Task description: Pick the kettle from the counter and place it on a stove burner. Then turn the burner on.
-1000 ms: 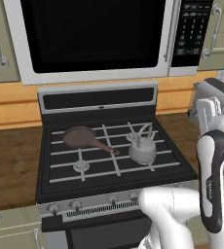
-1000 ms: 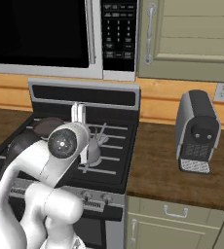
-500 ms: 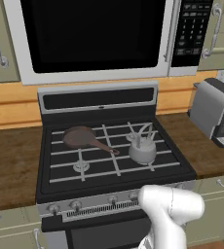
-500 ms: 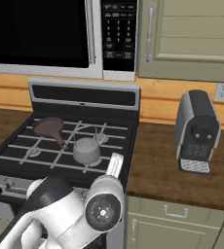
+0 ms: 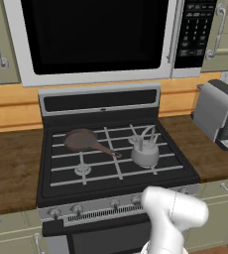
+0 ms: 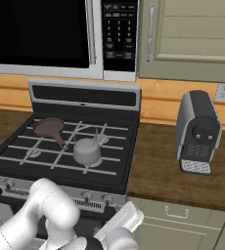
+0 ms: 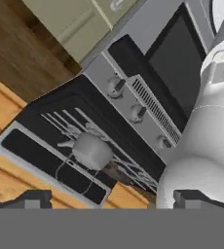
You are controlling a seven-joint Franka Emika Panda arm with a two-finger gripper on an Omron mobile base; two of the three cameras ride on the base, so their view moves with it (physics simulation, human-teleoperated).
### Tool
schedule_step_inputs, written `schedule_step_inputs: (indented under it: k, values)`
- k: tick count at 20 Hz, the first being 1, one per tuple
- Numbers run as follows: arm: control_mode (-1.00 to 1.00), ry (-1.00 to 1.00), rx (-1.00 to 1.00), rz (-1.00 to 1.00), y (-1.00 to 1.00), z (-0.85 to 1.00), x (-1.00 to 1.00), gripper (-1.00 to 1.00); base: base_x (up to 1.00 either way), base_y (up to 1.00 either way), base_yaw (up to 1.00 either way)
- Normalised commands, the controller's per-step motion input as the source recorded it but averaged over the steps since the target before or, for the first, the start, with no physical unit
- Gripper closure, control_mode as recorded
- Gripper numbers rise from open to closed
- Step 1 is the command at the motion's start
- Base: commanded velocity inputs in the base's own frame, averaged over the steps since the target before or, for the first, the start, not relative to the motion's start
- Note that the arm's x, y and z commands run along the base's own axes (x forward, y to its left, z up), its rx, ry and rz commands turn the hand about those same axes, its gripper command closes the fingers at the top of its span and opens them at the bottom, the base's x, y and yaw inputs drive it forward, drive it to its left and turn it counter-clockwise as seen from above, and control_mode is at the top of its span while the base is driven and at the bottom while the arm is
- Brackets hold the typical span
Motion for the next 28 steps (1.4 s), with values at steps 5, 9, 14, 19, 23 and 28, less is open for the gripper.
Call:
schedule_step_inputs:
  k: [5,9,14,19,23,28]
  values:
    - [-1.00,0.00,0.77,0.00,0.00,-0.65,0.17,-1.00,0.00,0.00,0.00]
    - [-1.00,-0.01,0.54,-0.03,0.00,-0.53,0.09,-1.00,0.00,0.00,0.00]
    - [-1.00,0.00,0.09,-0.13,0.09,-0.41,0.48,-1.00,0.00,0.00,0.00]
    - [-1.00,-0.02,0.00,-0.14,0.21,-0.28,0.55,-1.00,0.00,0.00,0.00]
    - [-1.00,0.00,0.01,-0.16,0.06,-0.31,0.42,-1.00,0.00,0.00,0.00]
    - [-1.00,0.01,0.17,-0.16,0.00,-0.20,0.27,-1.00,0.00,0.00,0.00]
